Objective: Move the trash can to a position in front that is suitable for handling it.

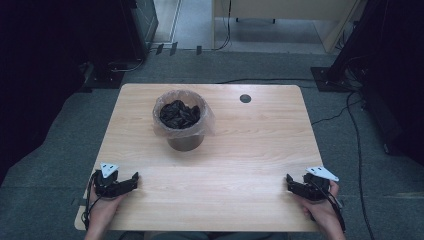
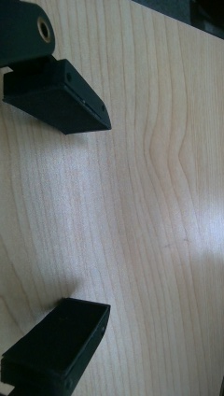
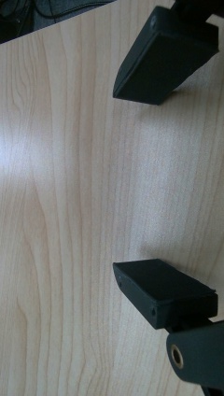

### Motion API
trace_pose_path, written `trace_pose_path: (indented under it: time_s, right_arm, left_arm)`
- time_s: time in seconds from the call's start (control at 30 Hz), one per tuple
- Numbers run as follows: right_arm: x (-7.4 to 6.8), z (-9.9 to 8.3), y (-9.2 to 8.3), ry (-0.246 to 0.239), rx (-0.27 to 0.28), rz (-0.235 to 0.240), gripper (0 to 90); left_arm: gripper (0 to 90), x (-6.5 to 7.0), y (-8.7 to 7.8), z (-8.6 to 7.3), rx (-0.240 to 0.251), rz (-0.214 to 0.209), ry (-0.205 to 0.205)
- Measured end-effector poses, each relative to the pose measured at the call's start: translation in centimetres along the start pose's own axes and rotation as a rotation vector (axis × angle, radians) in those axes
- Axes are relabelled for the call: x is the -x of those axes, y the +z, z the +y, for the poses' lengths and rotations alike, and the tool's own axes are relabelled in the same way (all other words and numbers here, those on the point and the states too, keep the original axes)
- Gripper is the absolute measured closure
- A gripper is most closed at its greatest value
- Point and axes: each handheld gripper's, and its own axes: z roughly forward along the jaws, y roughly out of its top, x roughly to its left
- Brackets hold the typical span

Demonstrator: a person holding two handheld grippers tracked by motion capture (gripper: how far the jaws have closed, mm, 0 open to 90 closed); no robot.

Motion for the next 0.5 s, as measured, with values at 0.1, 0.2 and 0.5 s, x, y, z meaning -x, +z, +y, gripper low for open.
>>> trace_pose_path:
  time_s: [0.1,0.2,0.5]
  right_arm:
    - [0.0,0.0,0.0,-0.001,0.000,0.000,14.0]
    - [0.0,0.0,0.0,-0.002,0.000,0.000,14.0]
    - [0.0,0.0,0.0,-0.001,0.000,-0.001,14.3]
  left_arm:
    - [10.1,0.0,0.0,0.0,0.000,0.000,0.002]
    - [10.2,0.0,-0.1,-0.1,0.000,-0.011,0.013]
    - [42.7,0.5,-0.1,1.9,0.059,-0.037,-0.093]
